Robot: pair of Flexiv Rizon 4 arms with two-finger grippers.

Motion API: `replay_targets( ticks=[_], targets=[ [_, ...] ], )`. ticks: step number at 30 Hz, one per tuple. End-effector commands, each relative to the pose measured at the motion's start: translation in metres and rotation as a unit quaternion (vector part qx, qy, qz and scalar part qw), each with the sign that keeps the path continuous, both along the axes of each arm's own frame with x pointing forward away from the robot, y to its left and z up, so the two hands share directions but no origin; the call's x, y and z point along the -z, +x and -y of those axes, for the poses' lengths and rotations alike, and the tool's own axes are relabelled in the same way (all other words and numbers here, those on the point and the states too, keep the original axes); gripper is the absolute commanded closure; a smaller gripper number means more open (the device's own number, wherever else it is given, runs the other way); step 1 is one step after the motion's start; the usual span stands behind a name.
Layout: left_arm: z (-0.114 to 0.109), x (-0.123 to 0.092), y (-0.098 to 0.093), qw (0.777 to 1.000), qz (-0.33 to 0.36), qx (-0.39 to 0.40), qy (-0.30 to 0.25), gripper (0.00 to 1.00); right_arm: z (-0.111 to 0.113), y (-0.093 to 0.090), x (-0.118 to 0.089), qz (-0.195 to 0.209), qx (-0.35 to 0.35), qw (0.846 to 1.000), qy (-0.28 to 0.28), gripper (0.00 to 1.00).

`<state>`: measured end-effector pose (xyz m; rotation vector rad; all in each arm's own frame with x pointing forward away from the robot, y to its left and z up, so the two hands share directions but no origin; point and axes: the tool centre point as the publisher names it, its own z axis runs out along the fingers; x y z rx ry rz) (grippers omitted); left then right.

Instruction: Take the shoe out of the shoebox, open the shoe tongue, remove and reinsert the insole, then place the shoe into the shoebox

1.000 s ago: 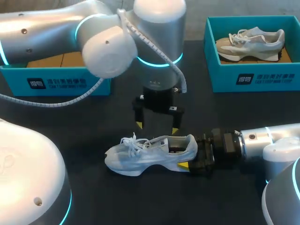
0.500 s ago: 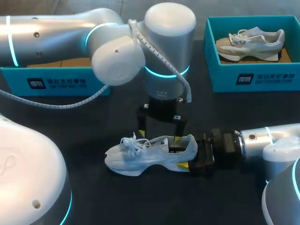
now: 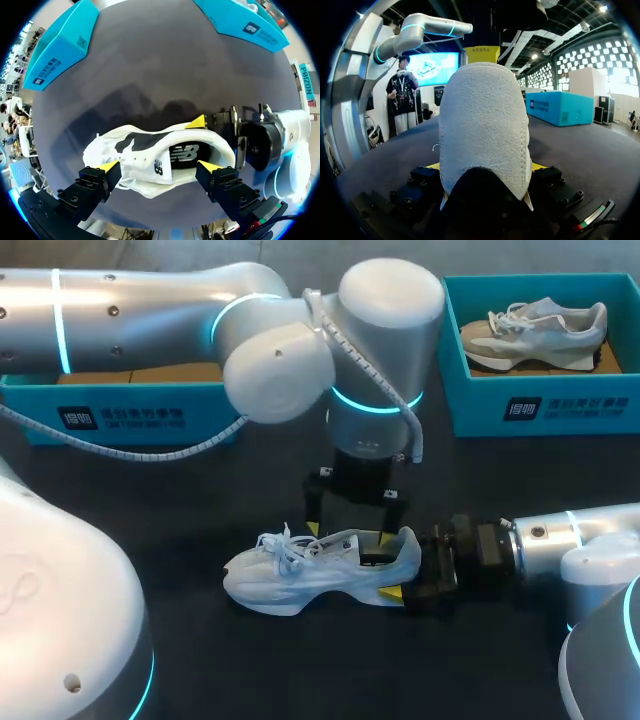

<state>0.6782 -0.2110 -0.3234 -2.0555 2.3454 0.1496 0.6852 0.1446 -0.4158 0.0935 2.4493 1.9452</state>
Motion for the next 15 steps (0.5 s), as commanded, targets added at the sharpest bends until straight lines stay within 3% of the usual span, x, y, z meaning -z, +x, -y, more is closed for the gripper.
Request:
replay_targets(
  ticks=[1, 15],
  targets=[
    [0.003, 0.007, 0.001, 1.0, -0.003, -0.002, 0.006, 0.0, -0.001, -0.001, -0.001, 0.0, 0.002, 1.0, -0.001, 1.0],
    [-0.01, 0.02, -0.002, 0.999, -0.01, -0.003, 0.04, 0.0, -0.001, -0.001, -0.001, 0.0, 0.002, 1.0, -0.001, 1.0]
  ],
)
